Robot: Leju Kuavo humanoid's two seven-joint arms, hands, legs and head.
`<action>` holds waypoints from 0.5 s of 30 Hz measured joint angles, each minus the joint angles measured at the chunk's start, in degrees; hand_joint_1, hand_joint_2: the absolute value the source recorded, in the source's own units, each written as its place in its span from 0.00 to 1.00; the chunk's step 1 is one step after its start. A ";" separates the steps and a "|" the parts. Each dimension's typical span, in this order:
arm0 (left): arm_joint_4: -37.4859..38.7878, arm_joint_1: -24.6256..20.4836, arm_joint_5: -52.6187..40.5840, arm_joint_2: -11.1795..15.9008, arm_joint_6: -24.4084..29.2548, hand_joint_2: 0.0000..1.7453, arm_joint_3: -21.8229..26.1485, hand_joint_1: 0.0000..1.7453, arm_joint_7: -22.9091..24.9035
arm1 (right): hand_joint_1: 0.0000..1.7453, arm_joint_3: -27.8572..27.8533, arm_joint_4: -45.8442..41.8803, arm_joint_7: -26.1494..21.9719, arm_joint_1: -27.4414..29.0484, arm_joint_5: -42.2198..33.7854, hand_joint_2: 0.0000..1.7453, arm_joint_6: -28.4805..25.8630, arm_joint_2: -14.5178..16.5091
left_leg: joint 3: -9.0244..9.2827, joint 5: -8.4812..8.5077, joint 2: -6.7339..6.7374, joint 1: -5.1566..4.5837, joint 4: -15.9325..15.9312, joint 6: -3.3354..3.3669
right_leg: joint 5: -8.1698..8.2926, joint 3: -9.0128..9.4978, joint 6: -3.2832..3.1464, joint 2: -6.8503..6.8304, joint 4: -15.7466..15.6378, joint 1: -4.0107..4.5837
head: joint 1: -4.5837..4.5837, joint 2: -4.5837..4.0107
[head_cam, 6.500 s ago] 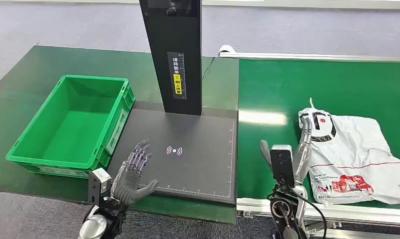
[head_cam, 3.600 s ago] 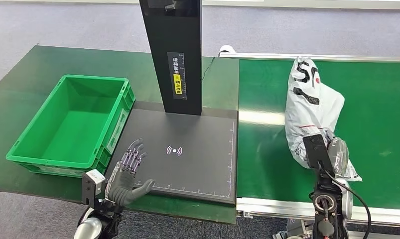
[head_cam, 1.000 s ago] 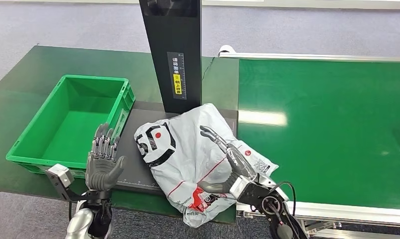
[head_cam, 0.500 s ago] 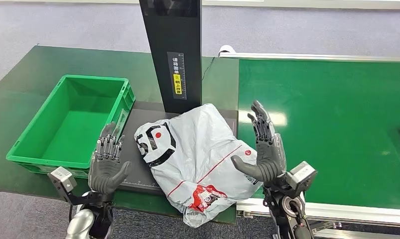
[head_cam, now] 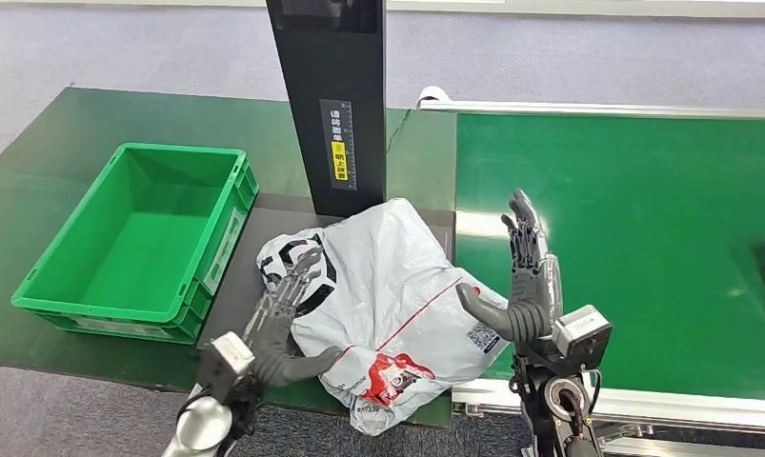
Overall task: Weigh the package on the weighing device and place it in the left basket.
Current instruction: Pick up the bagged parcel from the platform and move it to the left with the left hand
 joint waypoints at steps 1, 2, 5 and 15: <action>0.21 -0.42 -1.82 0.03 0.88 1.00 -1.16 0.00 0.75 | 0.00 0.00 0.00 0.18 0.01 0.48 1.00 -0.51 0.11 | 0.00 0.00 0.00 0.00 0.00 0.00 | 0.00 0.00 0.00 0.00 0.00 0.00 | 0.00 0.00; 0.49 -0.81 -3.35 0.07 1.67 1.00 -2.25 0.00 1.41 | 0.00 0.00 0.00 0.32 0.04 0.90 1.00 -0.97 0.21 | 0.01 0.00 0.00 0.00 0.00 0.00 | 0.00 0.00 0.00 0.00 0.00 0.00 | -0.01 0.00; 1.79 -1.82 -7.96 0.15 4.24 1.00 -4.96 0.00 3.63 | 0.00 0.00 0.00 0.62 0.32 2.66 1.00 -3.07 0.45 | 0.02 0.00 0.00 0.00 0.00 0.00 | 0.00 0.00 0.00 0.00 0.00 0.00 | 0.00 0.00; 12.31 -7.38 -30.73 0.62 11.83 1.00 -12.01 0.00 18.90 | 0.00 -0.02 0.00 1.09 1.82 5.60 1.00 -4.27 0.64 | 0.00 0.00 0.00 0.00 0.00 0.00 | 0.00 0.00 0.00 0.00 0.00 0.00 | 0.01 0.00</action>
